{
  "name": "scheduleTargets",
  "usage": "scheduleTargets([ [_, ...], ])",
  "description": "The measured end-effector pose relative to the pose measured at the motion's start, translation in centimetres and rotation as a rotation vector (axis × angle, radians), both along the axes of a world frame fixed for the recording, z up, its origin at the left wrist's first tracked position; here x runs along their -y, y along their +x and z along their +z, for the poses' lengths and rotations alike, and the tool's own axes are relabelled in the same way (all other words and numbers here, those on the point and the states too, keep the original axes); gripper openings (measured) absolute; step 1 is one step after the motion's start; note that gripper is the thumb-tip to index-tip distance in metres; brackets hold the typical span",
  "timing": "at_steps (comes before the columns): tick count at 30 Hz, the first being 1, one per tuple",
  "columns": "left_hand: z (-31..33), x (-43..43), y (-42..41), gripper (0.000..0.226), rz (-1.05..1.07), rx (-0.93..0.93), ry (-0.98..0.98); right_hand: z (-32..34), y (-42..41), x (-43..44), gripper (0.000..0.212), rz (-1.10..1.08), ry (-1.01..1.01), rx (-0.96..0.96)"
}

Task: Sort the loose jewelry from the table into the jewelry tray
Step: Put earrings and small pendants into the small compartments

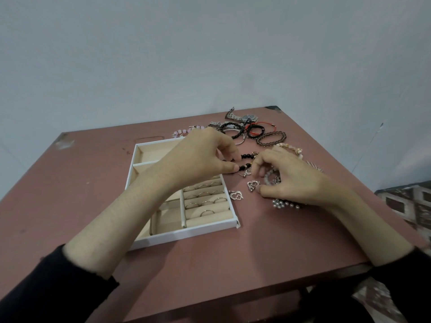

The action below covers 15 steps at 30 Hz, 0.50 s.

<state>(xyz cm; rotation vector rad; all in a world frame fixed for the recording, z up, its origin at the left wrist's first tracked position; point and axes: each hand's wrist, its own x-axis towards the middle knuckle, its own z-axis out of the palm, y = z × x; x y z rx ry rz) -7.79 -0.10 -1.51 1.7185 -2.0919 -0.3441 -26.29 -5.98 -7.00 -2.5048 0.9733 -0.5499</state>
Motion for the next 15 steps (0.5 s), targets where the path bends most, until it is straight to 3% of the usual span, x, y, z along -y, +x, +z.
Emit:
scheduleTargets([
  [5,0.09,-0.12,0.10,0.011,-0.002,-0.007,0.005,-0.18,0.10,0.14,0.020,0.009,-0.055,-0.100],
  [15,-0.50,-0.25,-0.27,0.010,-0.019,-0.046,0.027,-0.13,0.38,-0.18,0.018,0.027,-0.047,-0.071],
])
